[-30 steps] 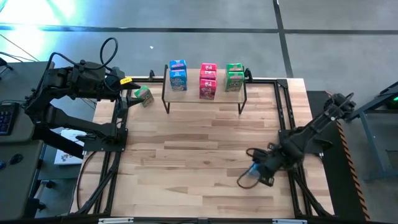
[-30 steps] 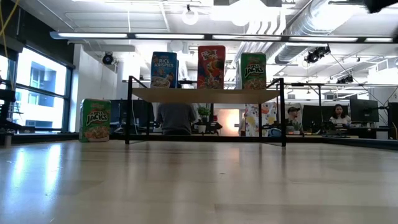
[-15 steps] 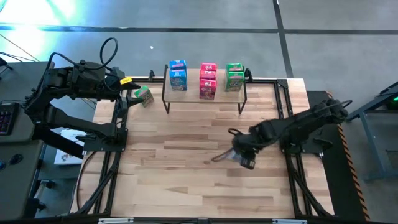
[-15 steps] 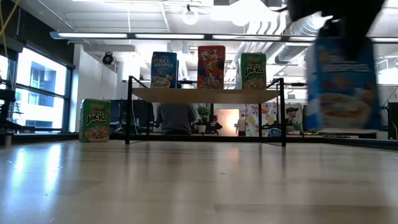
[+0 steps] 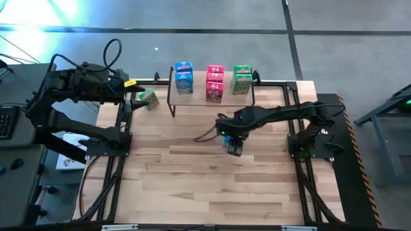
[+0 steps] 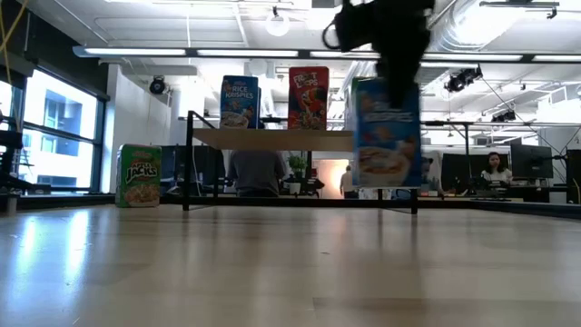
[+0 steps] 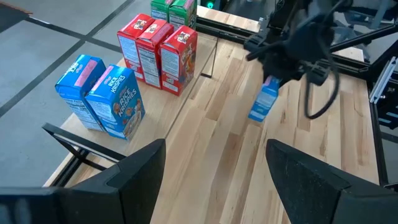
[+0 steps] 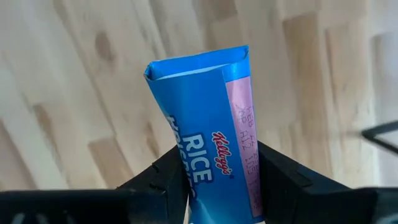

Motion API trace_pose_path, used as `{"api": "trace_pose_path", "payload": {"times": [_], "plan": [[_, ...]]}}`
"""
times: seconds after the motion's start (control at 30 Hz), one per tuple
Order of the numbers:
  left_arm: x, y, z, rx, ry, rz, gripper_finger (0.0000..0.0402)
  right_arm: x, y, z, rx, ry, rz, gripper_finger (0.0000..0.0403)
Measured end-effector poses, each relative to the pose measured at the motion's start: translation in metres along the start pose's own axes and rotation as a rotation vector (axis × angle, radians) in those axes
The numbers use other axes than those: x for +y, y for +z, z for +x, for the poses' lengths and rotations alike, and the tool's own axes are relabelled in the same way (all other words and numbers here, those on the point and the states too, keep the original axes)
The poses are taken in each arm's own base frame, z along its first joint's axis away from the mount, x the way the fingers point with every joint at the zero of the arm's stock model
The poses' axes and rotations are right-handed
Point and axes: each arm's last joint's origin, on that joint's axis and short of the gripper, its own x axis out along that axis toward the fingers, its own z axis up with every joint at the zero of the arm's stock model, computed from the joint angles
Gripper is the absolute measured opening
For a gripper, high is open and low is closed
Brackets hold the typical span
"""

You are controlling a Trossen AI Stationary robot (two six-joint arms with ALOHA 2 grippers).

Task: Stack cereal on shelf
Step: Put the blue cereal box on the shelf aligned with the other blue cereal boxes

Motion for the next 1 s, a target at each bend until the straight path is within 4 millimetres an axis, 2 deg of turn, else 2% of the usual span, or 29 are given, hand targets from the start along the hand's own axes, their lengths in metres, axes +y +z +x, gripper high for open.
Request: {"api": "trace_pose_path", "payload": {"times": [0.23, 0.4, 0.73, 1.0], "plan": [[0.0, 0.0, 0.0, 0.0, 0.0, 0.0, 0.0269, -0.009, 0.032, 0.009, -0.019, -0.011, 0.015, 0.0145], [0.0, 0.0, 0.0, 0.0, 0.0, 0.0, 0.0269, -0.011, 0.045, 0.022, -0.026, -0.016, 0.029, 0.0145], [0.0, 0.0, 0.0, 0.0, 0.0, 0.0, 0.0269, -0.008, 0.053, 0.033, -0.049, -0.007, 0.054, 0.0146], [0.0, 0.0, 0.0, 0.0, 0.0, 0.0, 0.0269, -0.008, 0.055, 0.037, -0.05, -0.01, 0.072, 0.0167]]}}
